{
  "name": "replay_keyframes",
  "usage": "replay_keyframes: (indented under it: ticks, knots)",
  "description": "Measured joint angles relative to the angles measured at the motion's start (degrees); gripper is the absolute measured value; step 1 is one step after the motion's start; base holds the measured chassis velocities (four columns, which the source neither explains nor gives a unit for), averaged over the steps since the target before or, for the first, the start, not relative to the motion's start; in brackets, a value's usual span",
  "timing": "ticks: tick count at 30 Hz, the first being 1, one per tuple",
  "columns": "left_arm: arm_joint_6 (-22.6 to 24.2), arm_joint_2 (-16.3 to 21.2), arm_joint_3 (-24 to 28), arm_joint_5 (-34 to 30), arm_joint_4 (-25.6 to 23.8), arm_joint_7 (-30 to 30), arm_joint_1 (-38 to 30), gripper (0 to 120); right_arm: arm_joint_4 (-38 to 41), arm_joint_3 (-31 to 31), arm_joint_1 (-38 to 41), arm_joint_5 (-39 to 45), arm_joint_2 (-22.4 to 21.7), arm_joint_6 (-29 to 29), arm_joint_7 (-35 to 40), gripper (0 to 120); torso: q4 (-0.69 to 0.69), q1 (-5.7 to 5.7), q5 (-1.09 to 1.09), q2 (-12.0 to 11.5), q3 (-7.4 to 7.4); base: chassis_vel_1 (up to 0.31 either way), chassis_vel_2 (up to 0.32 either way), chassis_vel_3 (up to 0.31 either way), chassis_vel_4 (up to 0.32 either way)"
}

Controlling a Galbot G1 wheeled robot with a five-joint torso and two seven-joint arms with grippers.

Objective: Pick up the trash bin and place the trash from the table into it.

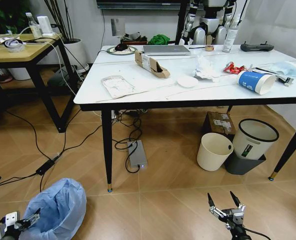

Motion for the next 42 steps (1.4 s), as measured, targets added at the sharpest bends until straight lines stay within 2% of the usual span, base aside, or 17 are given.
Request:
replay_keyframes:
  ticks: [3,4,8,10,14,16,21,25,32,34,36,38,39,40,42]
  knots:
    - [-0.1,0.0,-0.2,0.4,0.7,0.4,-0.1,72,0.1,0.0,0.1,-0.1,0.0,-0.1,0.0,100,0.00,0.00,0.00,0.0,0.01,0.000,0.000,0.000,0.000]
    - [-0.1,0.0,-0.2,0.4,0.7,0.4,-0.1,72,0.1,0.0,0.1,-0.1,0.0,-0.1,0.0,100,0.00,0.00,0.00,0.0,0.01,0.000,0.000,0.000,0.000]
    - [-0.3,-0.1,-0.5,0.5,1.0,1.1,0.1,51,0.1,-0.1,0.2,-0.1,0.0,-0.3,0.0,100,0.00,0.01,0.01,0.0,0.02,0.000,0.000,0.000,0.000]
    - [-0.4,-0.1,-0.5,0.6,1.2,1.2,0.1,50,0.1,-0.1,0.2,-0.1,0.0,-0.3,0.0,100,0.00,0.01,0.01,0.0,0.02,0.000,0.000,0.000,0.000]
    - [-0.6,-0.3,-0.7,0.9,1.5,1.5,0.1,31,0.2,-0.1,0.1,-0.1,0.0,-0.3,0.0,100,-0.01,0.02,0.00,0.1,0.03,0.000,0.000,0.000,0.000]
    - [-0.7,-0.3,-0.7,1.0,1.5,1.5,0.1,29,0.2,-0.1,0.1,-0.1,0.0,-0.3,0.0,100,-0.01,0.01,0.00,0.1,0.03,0.000,0.000,0.000,0.000]
    - [-0.7,-0.4,-0.7,1.2,1.8,1.6,-0.2,5,0.2,-0.1,0.0,-0.1,0.0,-0.2,0.0,100,0.00,0.02,0.00,0.1,0.04,0.000,0.000,0.000,0.000]
    - [-0.9,-0.5,-0.8,1.5,2.1,1.7,-0.4,0,0.3,0.0,-0.1,-0.1,0.0,-0.2,0.0,100,-0.01,0.02,0.03,0.1,0.04,0.000,0.000,0.000,0.000]
    - [-1.4,-0.7,-0.6,1.9,2.5,2.0,-0.5,0,0.2,0.1,-0.2,-0.1,0.0,-0.2,-0.1,100,-0.01,0.02,0.04,0.1,0.04,0.000,0.000,0.000,0.000]
    - [-1.6,-0.6,-0.2,0.5,0.5,2.4,1.2,0,0.2,0.2,-0.1,-0.1,0.0,-0.2,-0.1,100,0.00,0.02,-0.01,0.1,0.05,0.000,0.000,0.000,0.000]
    - [-1.7,-0.8,0.2,-2.0,-5.5,4.0,4.5,0,0.2,0.2,0.0,-0.1,0.0,-0.2,-0.1,100,0.01,0.03,-0.06,0.1,0.06,0.000,0.000,0.000,0.000]
    - [-1.6,-0.8,0.3,-3.5,-11.2,5.4,7.8,0,0.2,0.2,0.1,-0.1,0.0,-0.3,-0.1,100,0.00,0.03,0.00,0.1,0.06,0.000,0.000,0.000,0.000]
    - [-1.6,-0.8,0.3,-3.5,-11.2,5.4,7.8,0,0.2,0.2,0.1,-0.1,0.0,-0.3,-0.1,100,0.00,0.03,0.00,0.1,0.06,0.000,0.000,0.000,0.000]
    - [-1.7,-0.9,0.4,-4.5,-14.3,5.9,9.7,0,0.3,0.2,0.2,-0.1,0.0,-0.4,-0.1,100,-0.01,0.03,0.04,0.1,0.06,0.000,0.000,0.000,0.000]
    - [-2.0,-0.9,0.5,-6.0,-19.7,6.6,13.7,0,0.6,0.2,0.3,-0.3,0.0,-0.7,-0.1,100,-0.01,0.03,-0.03,0.1,0.06,0.000,0.000,0.000,0.000]
